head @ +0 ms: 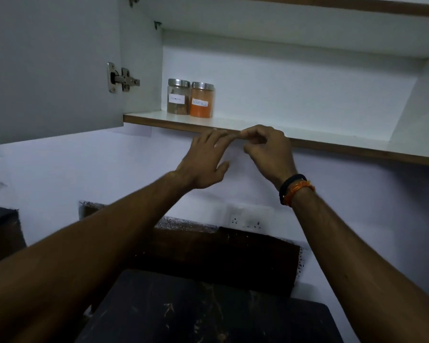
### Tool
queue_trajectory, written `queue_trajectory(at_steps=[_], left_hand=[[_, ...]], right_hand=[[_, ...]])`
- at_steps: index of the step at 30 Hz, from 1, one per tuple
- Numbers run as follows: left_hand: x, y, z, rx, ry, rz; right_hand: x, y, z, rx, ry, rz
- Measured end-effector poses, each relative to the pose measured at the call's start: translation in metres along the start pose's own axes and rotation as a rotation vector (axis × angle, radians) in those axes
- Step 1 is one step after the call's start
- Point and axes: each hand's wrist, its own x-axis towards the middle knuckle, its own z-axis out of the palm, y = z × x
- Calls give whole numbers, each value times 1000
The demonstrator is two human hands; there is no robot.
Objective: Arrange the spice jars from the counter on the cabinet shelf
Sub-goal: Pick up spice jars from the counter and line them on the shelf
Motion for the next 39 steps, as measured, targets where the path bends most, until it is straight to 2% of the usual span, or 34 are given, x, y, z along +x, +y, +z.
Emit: queue_trajectory(at_steps=[5,11,26,30,33,39], left_hand=[[-42,26,30,-69,-117,-51],[-96,57,68,-201,-305,-140],[-234,120,155,-385,-888,-376],[-264,140,169,-445,-963,-447],[-285,150,177,-501,-1006,-493],[-309,160,187,-588,-1063,-515]], right_hand=[[-42,22,5,-3,27,59],[-111,57,20,-8,-66,229],[-291,162,36,-182,-543,689],[-336,175,36,-270,-645,758],[-364,180,34,-362,-727,734],[-400,193,29,-483,-857,804]])
